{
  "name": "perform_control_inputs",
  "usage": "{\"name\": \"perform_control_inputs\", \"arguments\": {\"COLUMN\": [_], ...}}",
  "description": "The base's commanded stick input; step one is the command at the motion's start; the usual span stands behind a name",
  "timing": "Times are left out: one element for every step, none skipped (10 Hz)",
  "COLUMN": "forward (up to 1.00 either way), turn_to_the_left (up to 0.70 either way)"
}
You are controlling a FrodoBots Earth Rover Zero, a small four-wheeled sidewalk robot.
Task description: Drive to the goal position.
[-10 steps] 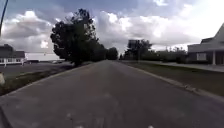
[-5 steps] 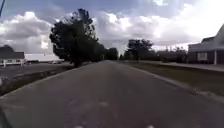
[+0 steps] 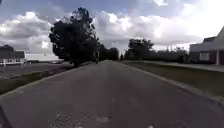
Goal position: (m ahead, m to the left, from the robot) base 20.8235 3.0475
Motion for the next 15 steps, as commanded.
{"name": "perform_control_inputs", "arguments": {"forward": [0.7,0.7,0.7,0.7,0.7,0.7,0.7,0.7,0.7,0.7,0.7,0.7,0.7,0.7,0.7], "turn_to_the_left": [-0.35,-0.32,-0.03,0.0,0.0,0.0,0.0,0.0,0.0,0.0,0.0,0.0,0.0,0.0,0.0]}}
